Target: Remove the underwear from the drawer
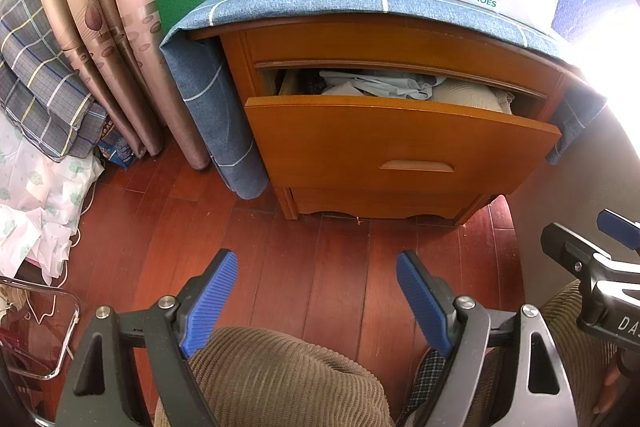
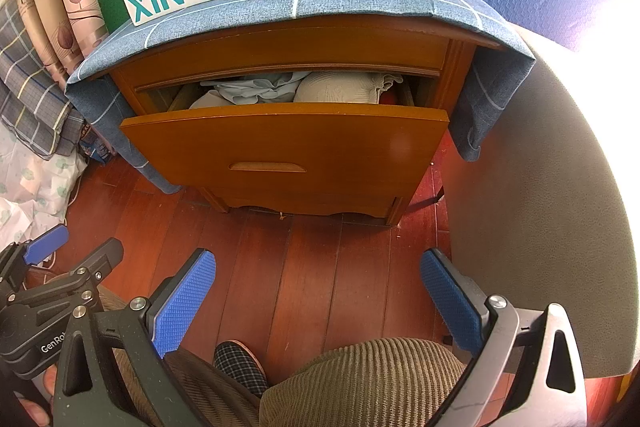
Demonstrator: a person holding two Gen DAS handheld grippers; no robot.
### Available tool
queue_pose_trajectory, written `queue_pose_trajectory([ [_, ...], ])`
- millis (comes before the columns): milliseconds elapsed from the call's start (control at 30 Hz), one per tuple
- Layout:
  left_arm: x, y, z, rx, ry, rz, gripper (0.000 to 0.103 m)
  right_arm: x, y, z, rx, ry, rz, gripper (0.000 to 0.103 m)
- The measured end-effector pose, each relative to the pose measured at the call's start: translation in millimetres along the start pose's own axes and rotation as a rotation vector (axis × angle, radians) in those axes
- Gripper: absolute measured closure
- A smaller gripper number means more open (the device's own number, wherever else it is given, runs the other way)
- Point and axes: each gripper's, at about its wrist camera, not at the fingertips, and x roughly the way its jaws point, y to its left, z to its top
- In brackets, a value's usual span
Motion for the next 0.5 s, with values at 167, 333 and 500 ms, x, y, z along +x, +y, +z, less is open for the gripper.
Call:
queue_pose_trajectory([
  [167, 0.0, 0.2, 0.0, 0.0, 0.001, -0.001, 0.019, 0.3, -0.1, -0.1, 0.001, 0.0, 0.0, 0.002],
  [333, -0.3, 0.8, 0.2, 0.0, 0.001, -0.001, 0.019, -0.3, -0.2, 0.0, 0.0, 0.0, 0.0, 0.002],
  [500, -0.3, 0.6, 0.0, 0.0, 0.001, -0.003, 0.019, -0.4, -0.2, 0.0, 0.0, 0.0, 0.0, 0.002],
])
